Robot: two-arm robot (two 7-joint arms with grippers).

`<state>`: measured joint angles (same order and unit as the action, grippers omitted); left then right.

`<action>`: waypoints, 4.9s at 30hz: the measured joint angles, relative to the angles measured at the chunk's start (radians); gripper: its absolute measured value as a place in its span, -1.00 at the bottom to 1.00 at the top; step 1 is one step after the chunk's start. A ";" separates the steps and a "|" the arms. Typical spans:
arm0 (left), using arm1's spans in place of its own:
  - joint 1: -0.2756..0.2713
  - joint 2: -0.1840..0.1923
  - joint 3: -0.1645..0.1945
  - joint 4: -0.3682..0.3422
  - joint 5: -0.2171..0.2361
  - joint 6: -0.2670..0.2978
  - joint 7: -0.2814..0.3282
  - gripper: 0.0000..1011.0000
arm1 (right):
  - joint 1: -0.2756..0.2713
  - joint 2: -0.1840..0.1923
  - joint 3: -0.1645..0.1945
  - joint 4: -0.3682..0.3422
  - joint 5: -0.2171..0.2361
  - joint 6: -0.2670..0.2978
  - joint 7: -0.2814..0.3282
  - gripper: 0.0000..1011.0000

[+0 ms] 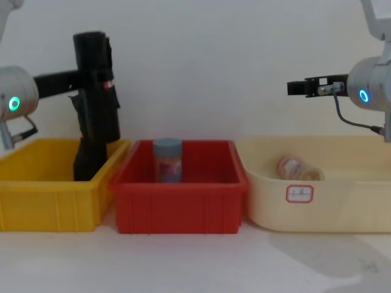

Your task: Pick up the garbage bag with the one hand and transfer it to the other hand.

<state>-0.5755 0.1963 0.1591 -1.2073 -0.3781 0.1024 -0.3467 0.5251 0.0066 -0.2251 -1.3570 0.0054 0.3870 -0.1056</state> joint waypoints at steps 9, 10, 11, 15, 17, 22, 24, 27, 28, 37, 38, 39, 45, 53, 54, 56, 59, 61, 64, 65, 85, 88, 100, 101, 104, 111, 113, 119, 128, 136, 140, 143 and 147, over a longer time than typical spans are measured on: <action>-0.075 0.008 0.016 0.020 -0.045 0.035 -0.089 -0.20 | 0.006 0.015 -0.004 0.001 -0.007 -0.017 0.022 0.98; -0.090 0.009 0.020 0.028 -0.053 0.040 -0.109 -0.20 | 0.009 0.022 -0.006 0.003 -0.007 -0.023 0.033 0.98; -0.099 0.010 0.022 0.032 -0.057 0.043 -0.118 -0.20 | 0.011 0.025 -0.007 0.003 -0.008 -0.025 0.039 0.98; -0.131 0.011 0.033 0.059 -0.073 0.051 -0.164 -0.20 | 0.020 0.040 -0.012 0.007 -0.008 -0.036 0.074 0.98; -0.154 0.011 0.041 0.079 -0.085 0.055 -0.196 -0.20 | 0.025 0.051 -0.017 0.007 -0.008 -0.042 0.100 0.98; -0.199 0.006 0.058 0.121 -0.103 0.056 -0.259 -0.20 | 0.035 0.072 -0.028 0.007 -0.003 -0.052 0.154 0.98; -0.221 0.001 0.068 0.149 -0.111 0.055 -0.293 -0.20 | 0.039 0.082 -0.033 0.006 0.001 -0.056 0.181 0.98; -0.245 -0.005 0.078 0.178 -0.119 0.052 -0.324 -0.20 | 0.042 0.091 -0.039 0.004 0.007 -0.060 0.213 0.98; -0.260 -0.009 0.084 0.197 -0.124 0.049 -0.347 -0.20 | 0.045 0.096 -0.042 0.002 0.012 -0.062 0.233 0.98; -0.355 -0.049 0.128 0.334 -0.150 0.028 -0.477 -0.20 | 0.052 0.128 -0.064 -0.013 0.049 -0.067 0.351 0.98; -0.362 -0.052 0.131 0.345 -0.152 0.025 -0.492 -0.20 | 0.052 0.130 -0.065 -0.015 0.052 -0.067 0.359 0.98; -0.380 -0.061 0.139 0.372 -0.155 0.022 -0.510 -0.20 | 0.053 0.135 -0.069 -0.018 0.059 -0.067 0.378 0.98; -0.421 -0.084 0.160 0.441 -0.164 0.013 -0.564 -0.20 | 0.054 0.153 -0.083 -0.033 0.087 -0.068 0.450 0.98; -0.457 -0.104 0.185 0.503 -0.166 0.003 -0.582 -0.20 | 0.051 0.186 -0.100 -0.063 0.135 -0.067 0.557 0.98; -0.461 -0.106 0.188 0.512 -0.166 0.001 -0.583 -0.20 | 0.051 0.189 -0.101 -0.066 0.139 -0.067 0.570 0.98; -0.465 -0.108 0.192 0.520 -0.165 -0.001 -0.583 -0.20 | 0.048 0.201 -0.105 -0.079 0.152 -0.066 0.600 0.98; -0.471 -0.111 0.199 0.535 -0.164 -0.004 -0.584 -0.20 | 0.046 0.217 -0.110 -0.090 0.170 -0.067 0.642 0.98; -0.473 -0.113 0.202 0.540 -0.163 -0.005 -0.585 -0.20 | 0.045 0.223 -0.112 -0.095 0.177 -0.068 0.658 0.98; -0.477 -0.115 0.208 0.550 -0.163 -0.007 -0.585 -0.20 | 0.045 0.235 -0.116 -0.105 0.188 -0.069 0.683 0.98; -0.479 -0.115 0.210 0.554 -0.163 -0.008 -0.586 -0.20 | 0.045 0.240 -0.119 -0.109 0.191 -0.069 0.692 0.98; -0.462 -0.106 0.226 0.515 -0.189 0.019 -0.615 -0.20 | 0.105 0.232 -0.166 -0.024 0.165 -0.047 0.673 0.98; -0.454 -0.101 0.228 0.499 -0.192 0.024 -0.614 -0.20 | 0.116 0.227 -0.169 -0.005 0.162 -0.049 0.665 0.98; -0.434 -0.076 0.233 0.469 -0.193 0.028 -0.583 -0.20 | 0.141 0.227 -0.169 0.020 0.160 -0.058 0.641 0.98; -0.433 -0.075 0.234 0.468 -0.193 0.028 -0.581 -0.20 | 0.142 0.227 -0.169 0.021 0.161 -0.058 0.640 0.98; -0.430 -0.072 0.236 0.465 -0.192 0.026 -0.574 -0.20 | 0.147 0.227 -0.169 0.025 0.163 -0.059 0.639 0.98; -0.422 -0.071 0.239 0.451 -0.194 0.024 -0.560 -0.20 | 0.161 0.224 -0.175 0.042 0.170 -0.062 0.640 0.98; -0.419 -0.072 0.241 0.445 -0.195 0.024 -0.556 -0.20 | 0.166 0.222 -0.177 0.048 0.172 -0.063 0.641 0.98; -0.413 -0.074 0.246 0.430 -0.200 0.024 -0.548 -0.20 | 0.183 0.214 -0.187 0.071 0.177 -0.065 0.644 0.98; -0.405 -0.075 0.254 0.410 -0.207 0.028 -0.541 -0.20 | 0.211 0.199 -0.200 0.115 0.178 -0.065 0.637 0.98; -0.396 -0.074 0.261 0.390 -0.213 0.035 -0.534 -0.20 | 0.246 0.180 -0.211 0.173 0.178 -0.077 0.631 0.98; -0.392 -0.074 0.264 0.382 -0.216 0.038 -0.529 -0.20 | 0.264 0.169 -0.215 0.204 0.180 -0.086 0.629 0.98; -0.390 -0.074 0.266 0.376 -0.219 0.041 -0.522 -0.20 | 0.278 0.161 -0.219 0.229 0.181 -0.094 0.628 0.98; -0.386 -0.074 0.266 0.370 -0.223 0.046 -0.513 -0.20 | 0.293 0.151 -0.224 0.257 0.182 -0.104 0.624 0.98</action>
<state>-0.9619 0.1222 0.4251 -0.8374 -0.6015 0.1485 -0.8595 0.8179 0.1577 -0.4495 -1.1003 0.1871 0.2835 0.5182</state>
